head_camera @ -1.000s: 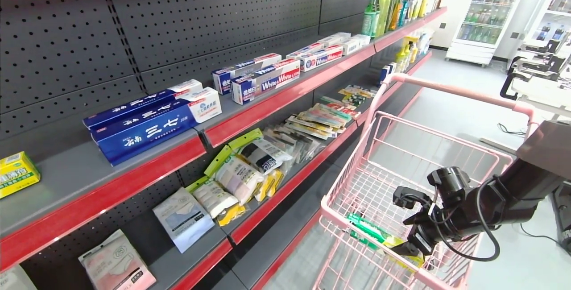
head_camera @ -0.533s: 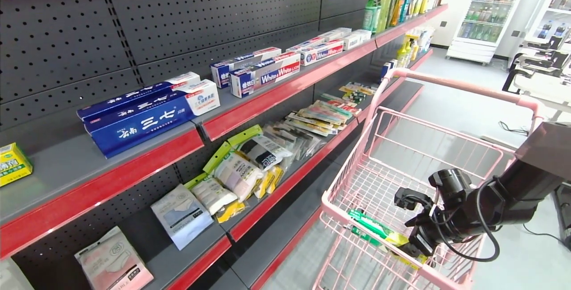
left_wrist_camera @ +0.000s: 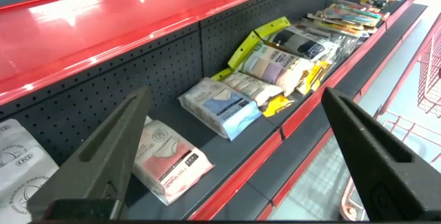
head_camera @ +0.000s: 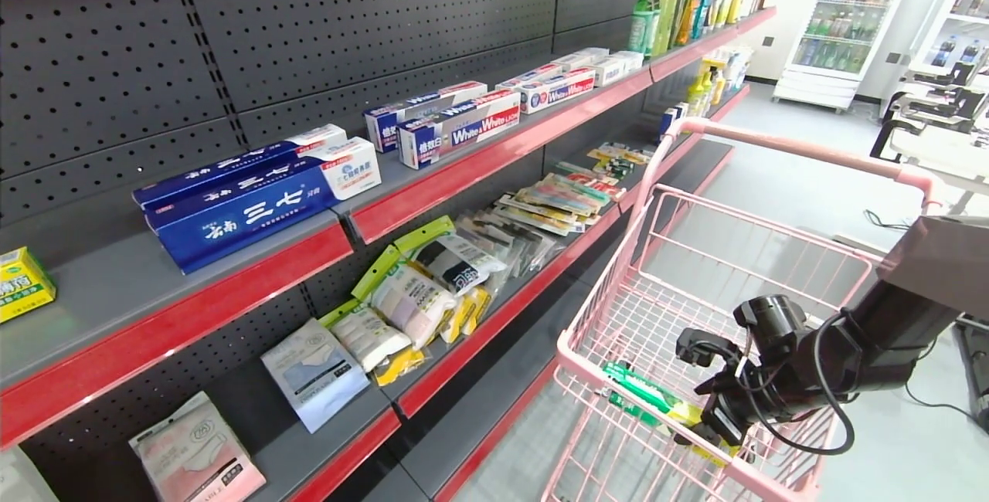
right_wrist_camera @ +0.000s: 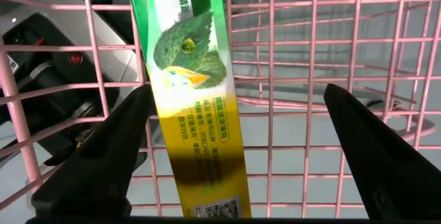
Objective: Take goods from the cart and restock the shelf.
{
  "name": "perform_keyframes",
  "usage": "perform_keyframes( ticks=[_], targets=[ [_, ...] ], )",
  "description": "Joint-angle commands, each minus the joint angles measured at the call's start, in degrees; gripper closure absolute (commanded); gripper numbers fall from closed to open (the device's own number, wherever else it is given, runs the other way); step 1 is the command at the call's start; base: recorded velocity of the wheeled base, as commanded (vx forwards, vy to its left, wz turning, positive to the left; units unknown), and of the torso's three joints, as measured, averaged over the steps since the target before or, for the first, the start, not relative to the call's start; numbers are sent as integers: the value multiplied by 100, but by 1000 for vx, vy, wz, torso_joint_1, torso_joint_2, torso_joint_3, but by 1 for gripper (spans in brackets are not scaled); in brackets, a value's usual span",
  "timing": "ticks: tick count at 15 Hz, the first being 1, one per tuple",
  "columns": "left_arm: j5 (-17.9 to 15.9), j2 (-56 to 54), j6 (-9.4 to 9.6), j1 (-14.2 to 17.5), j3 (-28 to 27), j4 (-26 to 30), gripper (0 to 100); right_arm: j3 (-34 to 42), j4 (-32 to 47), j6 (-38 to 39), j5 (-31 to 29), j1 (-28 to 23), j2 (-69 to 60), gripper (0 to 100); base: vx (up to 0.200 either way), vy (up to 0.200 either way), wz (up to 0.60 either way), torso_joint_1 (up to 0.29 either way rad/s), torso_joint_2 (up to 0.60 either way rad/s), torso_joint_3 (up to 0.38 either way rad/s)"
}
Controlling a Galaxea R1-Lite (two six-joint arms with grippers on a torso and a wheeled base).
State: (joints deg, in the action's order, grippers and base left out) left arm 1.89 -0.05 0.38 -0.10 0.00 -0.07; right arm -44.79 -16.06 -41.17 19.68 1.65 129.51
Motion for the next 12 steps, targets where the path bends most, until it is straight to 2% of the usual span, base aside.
perform_keyframes(
  ticks=[1, 4, 5, 12],
  targets=[
    [4, 5, -3, 1, 0, -1, 0, 5, -12, -5, 1, 38, 74, 0, 0, 0, 0, 0, 0, 0],
    [4, 5, 6, 1, 0, -1, 0, 23, -12, -5, 1, 29, 74, 0, 0, 0, 0, 0, 0, 0],
    [4, 5, 6, 1, 0, -1, 0, 23, -12, -5, 1, 20, 74, 100, 0, 0, 0, 0, 0, 0],
    [4, 5, -3, 1, 0, -1, 0, 58, -12, -23, 1, -50, -128, 100, 0, 0, 0, 0, 0, 0]
  ],
)
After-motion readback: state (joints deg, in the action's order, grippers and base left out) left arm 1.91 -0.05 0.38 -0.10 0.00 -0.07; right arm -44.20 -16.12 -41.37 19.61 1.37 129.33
